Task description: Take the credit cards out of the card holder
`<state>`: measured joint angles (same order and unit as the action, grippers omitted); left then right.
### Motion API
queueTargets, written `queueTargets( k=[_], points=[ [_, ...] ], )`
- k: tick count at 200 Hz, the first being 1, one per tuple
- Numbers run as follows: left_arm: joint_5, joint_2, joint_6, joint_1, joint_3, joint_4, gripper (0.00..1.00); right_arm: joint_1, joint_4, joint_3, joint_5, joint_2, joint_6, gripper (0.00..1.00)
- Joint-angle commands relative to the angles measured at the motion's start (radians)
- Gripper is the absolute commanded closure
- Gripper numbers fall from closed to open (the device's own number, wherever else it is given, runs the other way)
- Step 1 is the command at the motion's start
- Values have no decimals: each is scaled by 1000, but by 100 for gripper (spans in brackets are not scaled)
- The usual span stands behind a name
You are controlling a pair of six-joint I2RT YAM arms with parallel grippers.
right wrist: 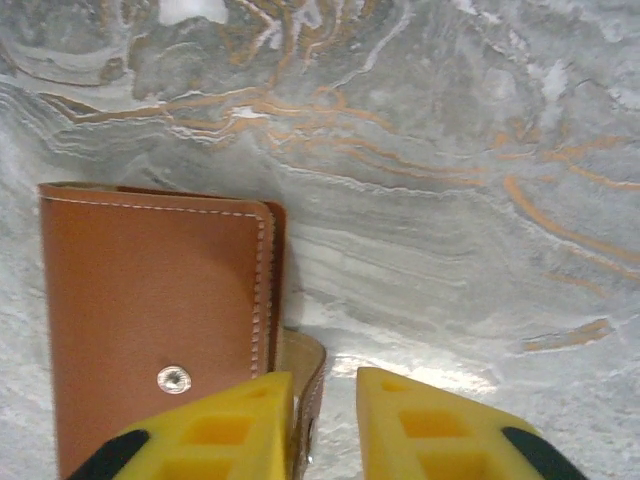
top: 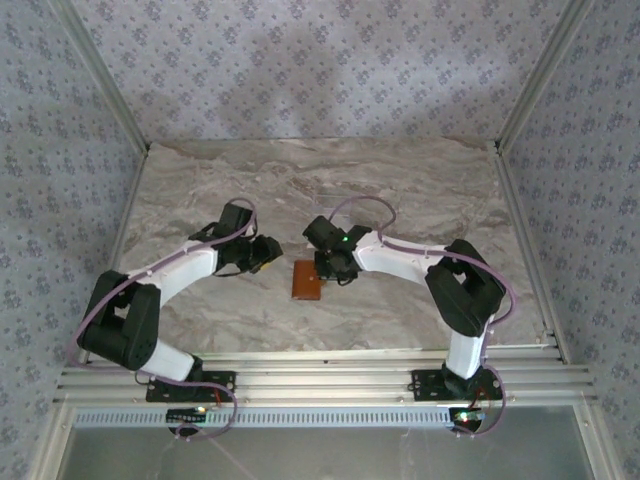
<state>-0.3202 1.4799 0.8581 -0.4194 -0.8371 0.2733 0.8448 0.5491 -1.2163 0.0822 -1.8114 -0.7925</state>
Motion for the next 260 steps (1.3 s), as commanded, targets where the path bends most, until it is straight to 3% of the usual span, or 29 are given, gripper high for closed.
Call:
queueTargets(
  k=[1, 60, 105, 140, 220, 260],
  points=[
    [22, 22, -22, -34, -61, 40, 57, -6, -16, 42, -2, 43, -12, 82],
    [61, 83, -71, -106, -137, 113, 50, -10, -104, 94, -25, 130, -26, 95],
    [66, 126, -116, -153, -210, 180, 41, -5, -159, 108, -59, 176, -44, 97],
    [39, 134, -97, -168, -200, 142, 35, 20, -173, 101, -41, 196, -40, 98],
    [29, 137, -79, -175, -168, 135, 28, 33, -176, 98, -43, 242, -37, 100],
    [44, 143, -95, -179, -176, 173, 31, 30, -165, 98, -39, 240, -37, 100]
  ],
)
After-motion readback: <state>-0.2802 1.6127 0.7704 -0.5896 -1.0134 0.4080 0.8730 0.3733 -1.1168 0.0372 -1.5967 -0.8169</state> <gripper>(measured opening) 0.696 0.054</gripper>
